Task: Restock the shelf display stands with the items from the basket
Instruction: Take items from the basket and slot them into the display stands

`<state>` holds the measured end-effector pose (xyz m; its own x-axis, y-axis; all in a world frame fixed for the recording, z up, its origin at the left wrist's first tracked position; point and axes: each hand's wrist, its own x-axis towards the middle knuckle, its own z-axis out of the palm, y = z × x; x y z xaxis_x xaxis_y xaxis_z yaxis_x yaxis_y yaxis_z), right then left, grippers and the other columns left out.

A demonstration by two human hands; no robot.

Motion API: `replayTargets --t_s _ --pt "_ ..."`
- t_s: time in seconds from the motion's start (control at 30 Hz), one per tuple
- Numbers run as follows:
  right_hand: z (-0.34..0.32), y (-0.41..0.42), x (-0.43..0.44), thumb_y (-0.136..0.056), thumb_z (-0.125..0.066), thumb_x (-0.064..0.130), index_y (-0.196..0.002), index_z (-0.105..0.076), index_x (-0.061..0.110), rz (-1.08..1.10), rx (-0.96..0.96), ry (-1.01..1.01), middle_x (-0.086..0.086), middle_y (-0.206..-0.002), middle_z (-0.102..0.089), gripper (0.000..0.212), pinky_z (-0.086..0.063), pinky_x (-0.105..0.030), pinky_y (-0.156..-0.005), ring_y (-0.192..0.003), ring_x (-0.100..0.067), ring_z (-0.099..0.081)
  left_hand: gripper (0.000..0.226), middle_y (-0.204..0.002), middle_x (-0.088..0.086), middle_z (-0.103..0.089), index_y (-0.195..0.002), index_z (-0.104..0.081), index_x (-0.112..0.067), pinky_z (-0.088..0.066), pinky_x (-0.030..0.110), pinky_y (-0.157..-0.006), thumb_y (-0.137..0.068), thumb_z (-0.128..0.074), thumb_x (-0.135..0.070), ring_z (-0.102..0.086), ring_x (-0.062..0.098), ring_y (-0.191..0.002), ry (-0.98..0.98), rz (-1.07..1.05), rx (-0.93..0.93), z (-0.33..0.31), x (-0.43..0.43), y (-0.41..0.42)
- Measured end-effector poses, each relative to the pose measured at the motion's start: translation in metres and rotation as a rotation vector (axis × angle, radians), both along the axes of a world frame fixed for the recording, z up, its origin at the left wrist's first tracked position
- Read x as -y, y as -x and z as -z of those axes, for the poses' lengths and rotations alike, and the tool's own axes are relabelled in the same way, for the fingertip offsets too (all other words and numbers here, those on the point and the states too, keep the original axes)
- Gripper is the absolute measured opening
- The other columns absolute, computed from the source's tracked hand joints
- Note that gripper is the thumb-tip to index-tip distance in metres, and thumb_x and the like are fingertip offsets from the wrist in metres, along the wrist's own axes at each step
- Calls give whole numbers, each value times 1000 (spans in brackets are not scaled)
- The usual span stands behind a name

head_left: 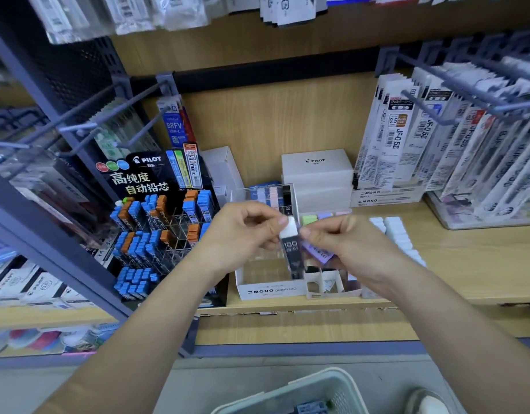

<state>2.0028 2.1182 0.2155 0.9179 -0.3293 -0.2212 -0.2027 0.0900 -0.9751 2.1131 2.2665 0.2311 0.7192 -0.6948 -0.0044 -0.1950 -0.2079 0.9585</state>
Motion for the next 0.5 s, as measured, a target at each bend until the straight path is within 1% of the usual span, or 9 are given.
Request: replayTargets --t_s 0.07,0.13,0.23,0.3,0.37,0.43,0.5 --pt "-8 10 24 -90 -62 2 -92 -73 10 102 28 32 -9 -88 -76 14 -58 -23 -65 -70 -15 -71 8 -67 8 -67 -88 -70 -6 -56 21 -61 -88 -62 -8 -62 11 -58 89 -60 -35 -9 9 0" --pt "-14 25 50 -91 -59 -5 -95 -66 16 221 55 77 -11 -87 -76 23 -58 -27 -67 -72 -19 -73 8 -66 8 -67 -90 -69 -5 -56 20 -59 -89 -62 -6 -63 11 -57 142 -86 -29 -17 25 3" --pt "-12 44 79 -93 -53 -10 -110 -58 24 374 42 129 -9 -84 -71 39 -54 -33 -68 -70 -20 -74 6 -67 10 -66 -90 -68 -5 -56 21 -58 -89 -62 -5 -63 10 -54 113 -41 42 -18 66 13" --pt "-10 53 91 -94 -49 -12 -121 -55 24 447 11 119 -9 -90 -64 46 -57 -32 -66 -66 -18 -73 9 -62 5 -66 -82 -67 -13 -58 28 -63 -87 -65 -6 -65 12 -54 50 -2 143 -9 97 20" --pt "-12 60 98 -94 -47 -13 -124 -53 25 494 2 102 -13 -98 -62 49 -58 -29 -59 -65 -19 -73 10 -64 0 -68 -79 -67 -18 -58 33 -70 -86 -68 -12 -67 14 -60 -41 39 314 3 123 26" --pt "-13 66 103 -93 -47 -15 -121 -54 25 523 18 92 -16 -97 -62 49 -57 -32 -60 -67 -22 -73 2 -72 -1 -70 -85 -70 -18 -55 30 -74 -86 -68 -19 -67 15 -70 -147 69 485 14 142 31" --pt "-14 69 106 -91 -49 -16 -117 -53 23 545 56 59 -14 -90 -62 47 -59 -38 -65 -68 -25 -73 7 -81 -1 -71 -91 -70 -18 -52 30 -77 -87 -67 -23 -65 16 -79 -235 90 623 24 154 32"
